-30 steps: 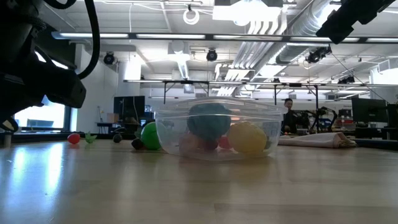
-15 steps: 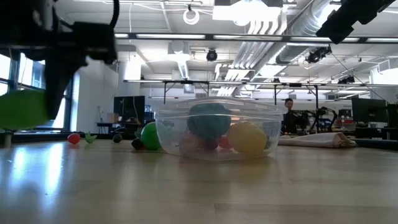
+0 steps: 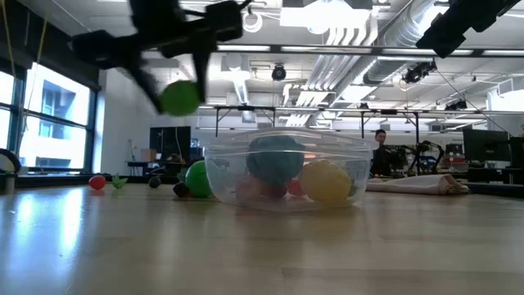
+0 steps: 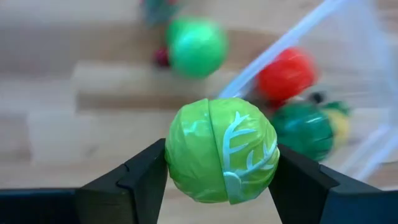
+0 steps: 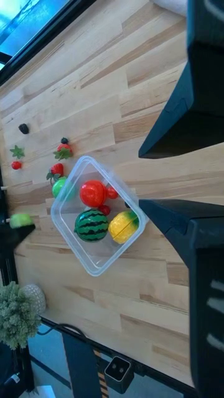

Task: Pick and placing Produce into tupperware
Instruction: Put the green cabbage into the transparent container

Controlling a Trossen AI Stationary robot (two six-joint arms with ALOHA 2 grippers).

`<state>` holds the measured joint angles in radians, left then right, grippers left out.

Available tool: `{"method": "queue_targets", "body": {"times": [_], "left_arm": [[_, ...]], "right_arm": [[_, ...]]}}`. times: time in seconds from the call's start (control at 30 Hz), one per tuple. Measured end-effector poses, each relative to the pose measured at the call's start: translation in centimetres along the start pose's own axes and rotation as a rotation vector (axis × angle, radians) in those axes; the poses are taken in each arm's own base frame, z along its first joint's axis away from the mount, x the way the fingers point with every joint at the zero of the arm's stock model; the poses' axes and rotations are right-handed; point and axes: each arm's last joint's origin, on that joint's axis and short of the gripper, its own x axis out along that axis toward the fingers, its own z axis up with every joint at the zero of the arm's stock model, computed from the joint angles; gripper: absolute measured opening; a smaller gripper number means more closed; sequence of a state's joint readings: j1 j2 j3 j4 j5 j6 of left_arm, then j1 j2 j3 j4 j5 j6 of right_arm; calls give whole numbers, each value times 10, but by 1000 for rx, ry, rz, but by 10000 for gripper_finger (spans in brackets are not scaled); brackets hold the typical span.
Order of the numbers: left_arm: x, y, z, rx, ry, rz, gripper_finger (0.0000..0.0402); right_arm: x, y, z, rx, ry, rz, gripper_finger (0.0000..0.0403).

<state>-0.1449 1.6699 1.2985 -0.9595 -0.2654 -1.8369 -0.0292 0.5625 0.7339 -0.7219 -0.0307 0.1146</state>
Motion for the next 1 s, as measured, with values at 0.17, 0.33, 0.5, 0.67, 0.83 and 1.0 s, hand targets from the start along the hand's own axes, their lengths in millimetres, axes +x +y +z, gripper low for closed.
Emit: {"method": "queue_targets", "body": {"times": [0.17,0.33,0.5,0.67,0.83,1.0], "left_arm": [[-7,-24,32,106,-20,-50,228],[-1,-54,48,192,-42,-73,229],[18,-85,47,283,-49,-44,229],[36,-106,40,384,-40,-13,229],[49,-118,36,454,-38,-7,230],[69,-120,30,482,11,16,230]], "right_arm": [[0,0,0,0,0,0,105],[0,0,0,1,0,0,105],[0,0,0,1,0,0,105],[0,0,0,0,0,0,105],[0,0,0,0,0,0,105],[0,0,0,1,0,0,105]]}}
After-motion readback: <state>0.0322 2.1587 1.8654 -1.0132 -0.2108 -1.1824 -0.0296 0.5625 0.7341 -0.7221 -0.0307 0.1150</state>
